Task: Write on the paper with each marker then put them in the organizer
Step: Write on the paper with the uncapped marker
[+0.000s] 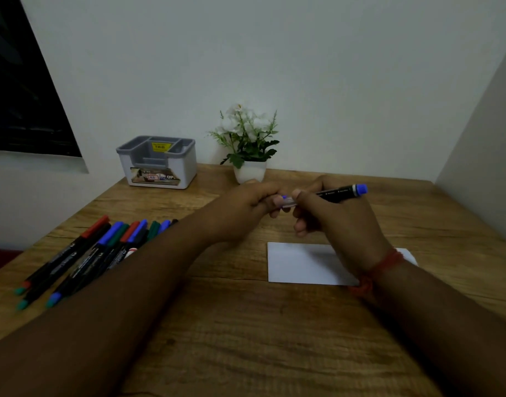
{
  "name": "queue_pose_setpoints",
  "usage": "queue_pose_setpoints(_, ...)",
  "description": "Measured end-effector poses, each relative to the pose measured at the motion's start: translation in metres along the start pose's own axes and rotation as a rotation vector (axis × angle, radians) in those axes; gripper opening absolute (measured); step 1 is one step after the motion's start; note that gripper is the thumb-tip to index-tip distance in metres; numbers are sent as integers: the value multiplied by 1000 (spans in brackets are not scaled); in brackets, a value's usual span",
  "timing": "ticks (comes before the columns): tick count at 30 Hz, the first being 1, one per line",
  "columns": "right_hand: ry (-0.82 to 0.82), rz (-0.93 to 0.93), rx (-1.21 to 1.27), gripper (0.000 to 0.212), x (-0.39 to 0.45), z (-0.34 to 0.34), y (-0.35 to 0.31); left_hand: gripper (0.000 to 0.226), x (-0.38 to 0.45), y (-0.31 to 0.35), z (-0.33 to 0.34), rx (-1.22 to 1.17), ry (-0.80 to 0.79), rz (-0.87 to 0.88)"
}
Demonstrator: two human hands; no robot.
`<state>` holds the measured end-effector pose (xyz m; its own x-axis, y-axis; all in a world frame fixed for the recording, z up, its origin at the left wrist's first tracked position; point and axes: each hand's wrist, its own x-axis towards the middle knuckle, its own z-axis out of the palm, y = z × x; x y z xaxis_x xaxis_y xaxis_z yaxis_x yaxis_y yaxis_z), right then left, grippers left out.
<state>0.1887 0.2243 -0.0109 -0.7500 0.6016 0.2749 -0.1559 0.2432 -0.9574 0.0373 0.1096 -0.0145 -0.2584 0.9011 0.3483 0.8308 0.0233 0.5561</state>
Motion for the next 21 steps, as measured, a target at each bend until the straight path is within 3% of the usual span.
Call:
queue_pose_setpoints(5,31,-122,-21,27,-6,-1,-9,25,-4,-5,-12,-10,-79,-73)
queue_pose_setpoints(8,194,-296,129,28,0,-21,-28,25,-7,-18,-28,-51,51,-185)
queue_pose_setpoints(10,187,-329,112,23,2,-24,-30,21,-4,-12,-27,-31,115,-165)
queue_pose_setpoints(14,169,-193,-59,12,-1,-7,-13,10,8,1,2,234,-1,-167)
queue_pose_setpoints(21,309,81,56,4,13,-11,12,20,3,-12,13,230,-64,-307)
